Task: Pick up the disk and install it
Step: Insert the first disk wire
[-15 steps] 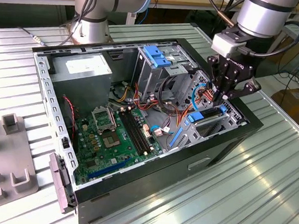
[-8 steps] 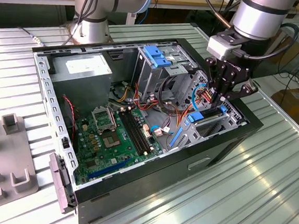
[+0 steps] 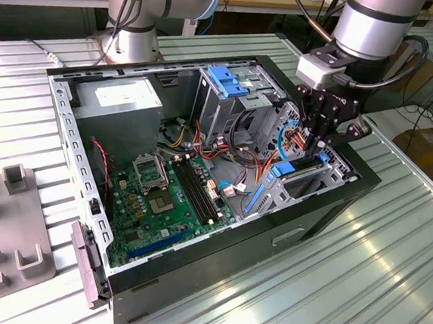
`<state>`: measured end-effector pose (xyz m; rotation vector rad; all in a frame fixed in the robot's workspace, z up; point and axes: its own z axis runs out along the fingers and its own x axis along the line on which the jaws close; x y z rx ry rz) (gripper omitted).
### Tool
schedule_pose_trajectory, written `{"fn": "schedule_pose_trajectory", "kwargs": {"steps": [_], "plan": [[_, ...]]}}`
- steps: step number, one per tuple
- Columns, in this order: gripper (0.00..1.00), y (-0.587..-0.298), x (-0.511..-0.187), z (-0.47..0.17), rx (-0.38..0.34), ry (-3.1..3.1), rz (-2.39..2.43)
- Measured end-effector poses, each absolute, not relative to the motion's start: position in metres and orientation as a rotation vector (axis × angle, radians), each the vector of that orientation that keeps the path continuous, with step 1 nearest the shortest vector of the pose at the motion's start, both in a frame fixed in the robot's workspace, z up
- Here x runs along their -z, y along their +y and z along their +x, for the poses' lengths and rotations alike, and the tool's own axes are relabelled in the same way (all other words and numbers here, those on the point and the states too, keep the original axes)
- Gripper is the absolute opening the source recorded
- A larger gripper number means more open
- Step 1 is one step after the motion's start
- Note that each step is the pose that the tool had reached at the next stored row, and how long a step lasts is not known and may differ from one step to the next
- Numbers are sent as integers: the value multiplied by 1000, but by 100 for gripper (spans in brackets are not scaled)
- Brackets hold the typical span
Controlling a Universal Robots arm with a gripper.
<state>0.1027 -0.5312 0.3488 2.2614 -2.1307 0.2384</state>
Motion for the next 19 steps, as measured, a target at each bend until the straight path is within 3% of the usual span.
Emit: {"fn": "schedule_pose_trajectory", "kwargs": {"steps": [19], "plan": [[17, -533, -343, 102, -243, -2168, 2227]]}}
